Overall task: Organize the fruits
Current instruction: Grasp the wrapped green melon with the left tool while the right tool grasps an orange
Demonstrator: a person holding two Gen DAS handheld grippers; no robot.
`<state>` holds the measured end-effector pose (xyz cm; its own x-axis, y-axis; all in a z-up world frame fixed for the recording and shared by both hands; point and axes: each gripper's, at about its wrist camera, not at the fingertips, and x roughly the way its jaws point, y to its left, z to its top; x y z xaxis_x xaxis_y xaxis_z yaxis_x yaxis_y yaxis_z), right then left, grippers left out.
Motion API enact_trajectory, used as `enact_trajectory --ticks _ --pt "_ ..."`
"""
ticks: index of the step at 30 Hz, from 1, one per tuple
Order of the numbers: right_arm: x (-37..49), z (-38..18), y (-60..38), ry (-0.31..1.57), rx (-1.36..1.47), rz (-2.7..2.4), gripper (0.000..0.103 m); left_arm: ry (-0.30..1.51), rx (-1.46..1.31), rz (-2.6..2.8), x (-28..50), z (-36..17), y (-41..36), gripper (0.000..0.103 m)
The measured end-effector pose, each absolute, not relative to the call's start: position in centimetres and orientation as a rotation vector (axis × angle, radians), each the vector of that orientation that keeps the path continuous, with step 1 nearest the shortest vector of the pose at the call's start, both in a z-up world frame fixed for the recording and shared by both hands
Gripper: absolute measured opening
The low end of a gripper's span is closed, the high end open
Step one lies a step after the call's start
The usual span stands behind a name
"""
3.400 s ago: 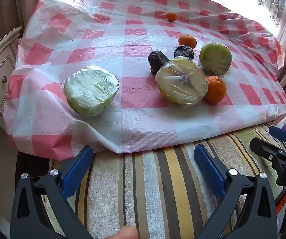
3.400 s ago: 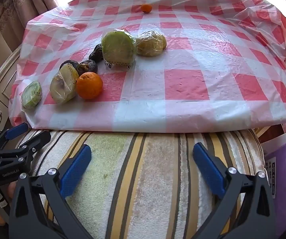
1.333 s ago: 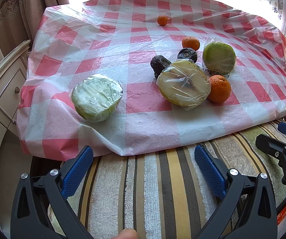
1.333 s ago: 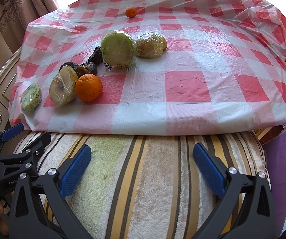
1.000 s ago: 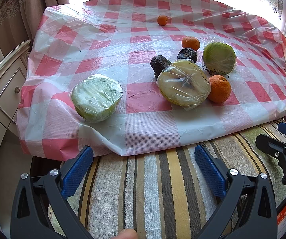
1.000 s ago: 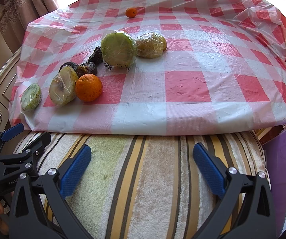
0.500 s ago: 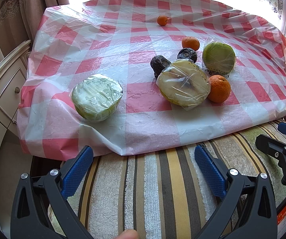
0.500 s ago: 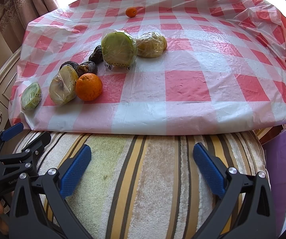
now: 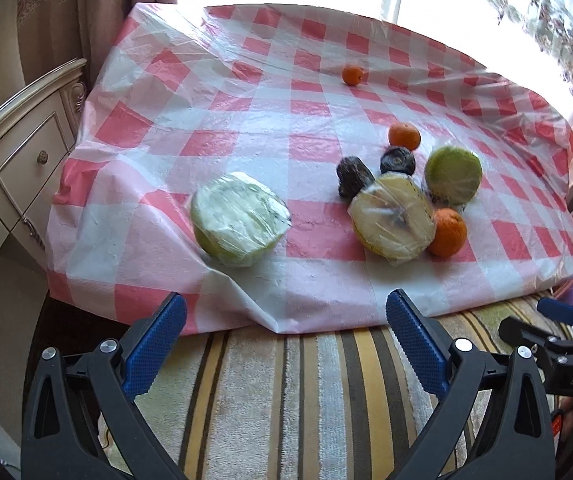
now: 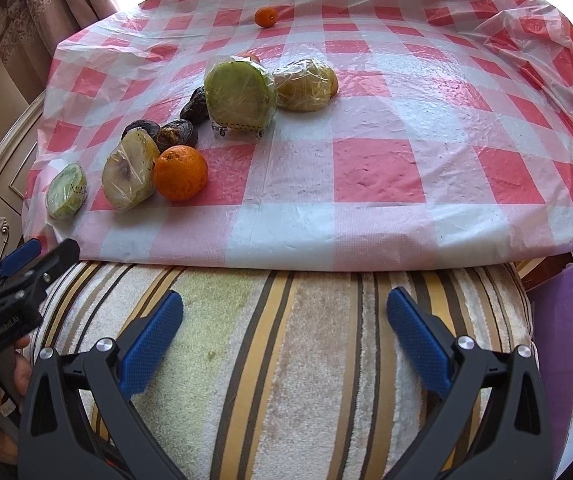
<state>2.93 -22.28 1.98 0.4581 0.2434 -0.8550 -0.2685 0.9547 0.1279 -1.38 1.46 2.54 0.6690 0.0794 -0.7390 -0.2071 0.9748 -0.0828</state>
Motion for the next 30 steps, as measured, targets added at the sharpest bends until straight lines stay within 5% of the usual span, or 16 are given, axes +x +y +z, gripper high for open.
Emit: enact_trajectory --ticks 6,17,21,26,30 --pt "3.5 3.4 -22.0 1.005 -0.062 0.32 0.102 0.787 -0.209 0.21 -0.9 3.3 4.1 0.083" --pt "6.2 5.0 -19.7 0.926 -0.127 0.373 0.102 0.849 -0.073 0.217 2.8 2.9 3.4 0.082" --pt "6.7 4.4 -16.8 0.93 -0.236 0.424 0.102 0.866 -0.008 0.242 3.5 2.6 3.0 0.07" --pt "7.3 4.1 -14.6 0.922 -0.313 0.456 0.102 0.881 -0.018 0.218 3.8 2.3 3.3 0.068" --pt "7.8 3.8 -14.0 0.924 -0.321 0.46 0.093 0.887 -0.028 0.211 3.8 2.2 3.4 0.06"
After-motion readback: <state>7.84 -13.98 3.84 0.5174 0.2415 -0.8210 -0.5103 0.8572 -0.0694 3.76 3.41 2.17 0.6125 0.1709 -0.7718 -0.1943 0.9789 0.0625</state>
